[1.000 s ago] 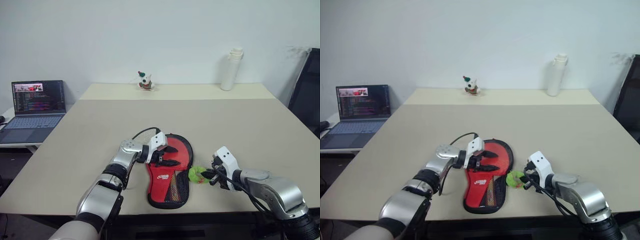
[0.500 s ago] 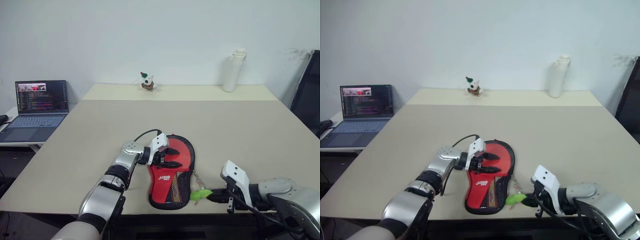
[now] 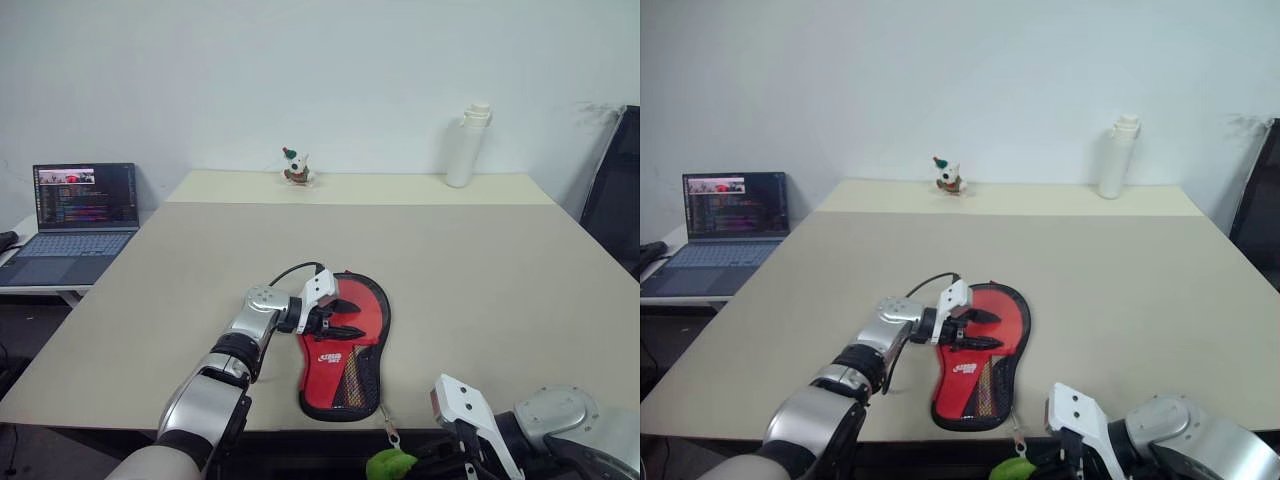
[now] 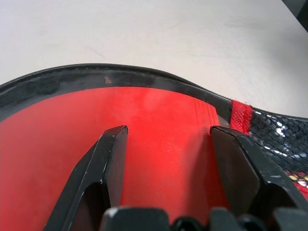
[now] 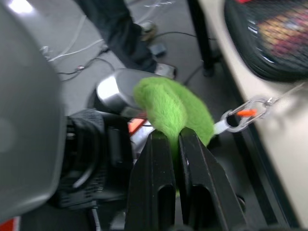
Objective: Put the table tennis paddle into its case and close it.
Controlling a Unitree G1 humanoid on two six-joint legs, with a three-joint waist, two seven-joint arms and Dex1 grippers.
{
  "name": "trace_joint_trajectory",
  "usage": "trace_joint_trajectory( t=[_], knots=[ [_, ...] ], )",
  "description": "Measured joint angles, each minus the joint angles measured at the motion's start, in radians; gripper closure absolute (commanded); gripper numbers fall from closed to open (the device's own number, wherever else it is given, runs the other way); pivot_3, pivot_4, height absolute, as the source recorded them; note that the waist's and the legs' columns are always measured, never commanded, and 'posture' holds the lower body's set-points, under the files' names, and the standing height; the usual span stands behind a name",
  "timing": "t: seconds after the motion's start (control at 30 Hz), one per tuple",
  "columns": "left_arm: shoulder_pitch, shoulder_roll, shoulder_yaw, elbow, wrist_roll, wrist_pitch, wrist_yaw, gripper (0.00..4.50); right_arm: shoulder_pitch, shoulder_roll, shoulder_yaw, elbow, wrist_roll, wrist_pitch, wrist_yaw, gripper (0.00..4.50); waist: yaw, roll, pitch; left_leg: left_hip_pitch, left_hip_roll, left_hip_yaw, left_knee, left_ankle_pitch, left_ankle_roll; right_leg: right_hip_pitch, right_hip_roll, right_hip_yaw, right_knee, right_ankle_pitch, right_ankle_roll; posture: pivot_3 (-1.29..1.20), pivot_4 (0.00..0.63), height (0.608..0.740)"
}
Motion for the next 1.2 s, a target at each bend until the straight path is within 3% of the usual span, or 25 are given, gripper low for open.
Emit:
trace_joint_trajectory(
  t=[0.33,0.47,0.63,0.83,0.97,1.2],
  knots=[
    [0.004,0.001,-0.001,-0.023,0.003,0.008,-0.003,1.53,-0.012,0.068,0.005,-0.051,0.109,0.048,-0.089,4.44,0.001,0.0,-0.001,0.0,0.0,0.0,-0.001,0.0,0.0,0.0,-0.001,0.0,-0.001,0.0,0.0,0.0,0.15,0.74],
    [0.006,0.001,-0.001,-0.031,0.003,0.017,-0.003,1.53,-0.025,0.073,0.01,-0.05,0.126,0.063,-0.095,3.5,0.001,0.0,-0.001,-0.001,0.0,0.0,-0.001,0.0,0.0,0.0,-0.001,0.0,-0.002,0.0,0.0,0.0,0.15,0.74],
    [0.008,0.001,-0.001,-0.036,0.004,0.02,-0.001,1.53,-0.056,0.073,0.015,-0.049,0.147,0.069,-0.098,1.73,0.001,0.0,-0.001,0.0,0.0,-0.001,0.0,0.0,0.0,0.0,-0.002,0.0,-0.001,0.0,0.0,0.0,0.15,0.74],
    [0.047,0.001,0.012,-0.105,-0.008,0.038,0.0,1.53,-0.155,0.101,-0.107,0.101,0.128,0.047,-0.179,1.73,0.001,0.0,0.0,-0.001,0.0,-0.001,0.0,0.0,0.0,0.0,-0.003,0.001,-0.001,0.001,0.001,0.0,0.15,0.74],
    [0.158,0.042,0.042,-0.319,-0.062,0.129,-0.003,1.53,-0.189,0.153,-0.157,0.25,0.038,-0.105,-0.178,1.73,-0.003,0.0,0.0,-0.004,0.0,-0.001,-0.001,0.0,0.0,-0.004,-0.002,0.002,-0.002,0.0,0.0,0.0,0.15,0.74],
    [0.478,0.228,0.158,-0.958,-0.231,0.461,0.065,1.53,-0.294,0.199,-0.18,0.62,-0.072,-0.353,-0.053,1.73,-0.009,0.003,0.004,-0.004,0.001,-0.001,-0.001,0.0,0.0,-0.006,-0.002,0.004,-0.001,0.001,0.0,0.0,0.15,0.74]
  ],
)
